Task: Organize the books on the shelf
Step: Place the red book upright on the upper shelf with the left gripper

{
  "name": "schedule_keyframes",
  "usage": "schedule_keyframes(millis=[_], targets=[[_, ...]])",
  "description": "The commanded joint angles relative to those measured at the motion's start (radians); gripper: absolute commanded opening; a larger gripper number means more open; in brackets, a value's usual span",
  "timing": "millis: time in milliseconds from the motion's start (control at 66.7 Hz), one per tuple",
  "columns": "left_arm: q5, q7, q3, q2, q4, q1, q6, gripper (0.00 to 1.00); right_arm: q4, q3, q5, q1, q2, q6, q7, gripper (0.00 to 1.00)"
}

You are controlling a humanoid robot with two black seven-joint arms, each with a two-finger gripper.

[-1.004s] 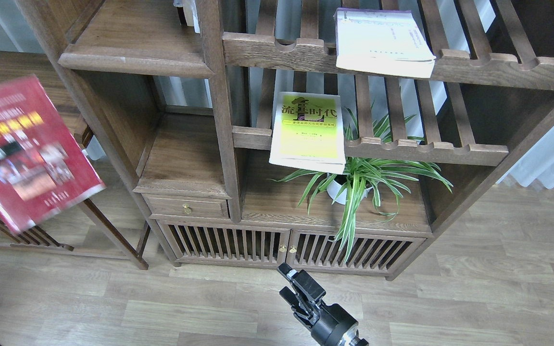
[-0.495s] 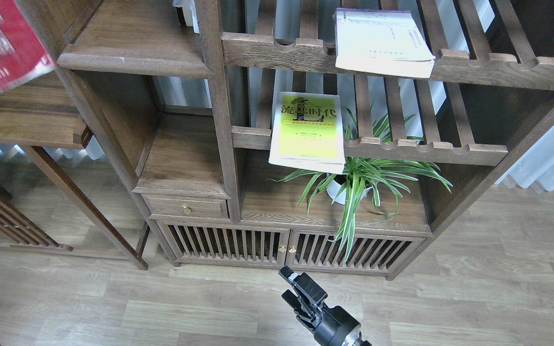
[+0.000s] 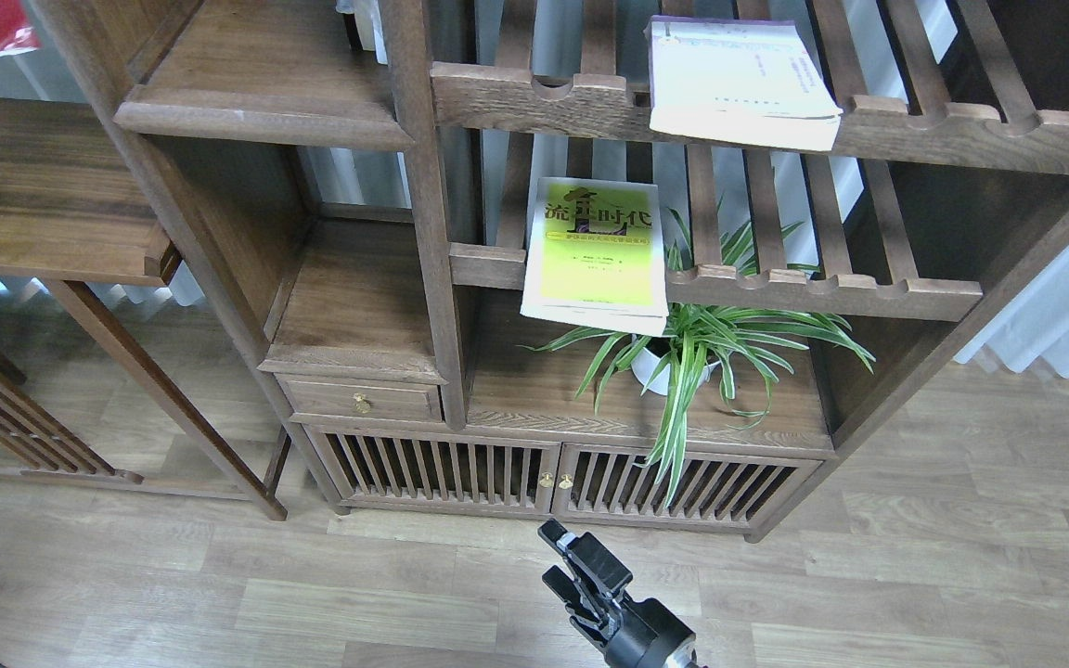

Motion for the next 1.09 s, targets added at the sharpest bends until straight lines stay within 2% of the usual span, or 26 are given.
schedule_keyframes(millis=[0, 135, 300, 525, 645, 1079], targets=[[0.07, 0.0, 0.003, -0.082, 0.05, -0.069, 0.0, 0.03, 0.0, 0.0, -0.001, 0.001, 0.002, 0.0, 0.0, 1.0], [0.185, 0.0, 0.001, -0.185, 0.106, -0.16, 0.0, 0.03, 0.002, 0.0, -0.001, 0.001, 0.002, 0.0, 0.0, 1.0], [0.283, 0.0, 0.003, -0.294, 0.154, -0.2, 0.0, 0.03, 0.002, 0.0, 0.001, -0.001, 0.002, 0.0, 0.0, 1.0], [0.481, 0.0, -0.002, -0.505, 0.281, -0.316, 0.0, 0.03, 0.005, 0.0, 0.001, -0.003, 0.002, 0.0, 0.0, 1.0], [0.527, 0.0, 0.0, -0.53, 0.3, -0.358, 0.0, 0.03, 0.011, 0.001, 0.001, -0.012, 0.002, 0.0, 0.0, 1.0], [0.622, 0.0, 0.014, -0.525, 0.318, -0.379, 0.0, 0.03, 0.013, 0.001, 0.002, -0.019, 0.002, 0.0, 0.0, 1.0]])
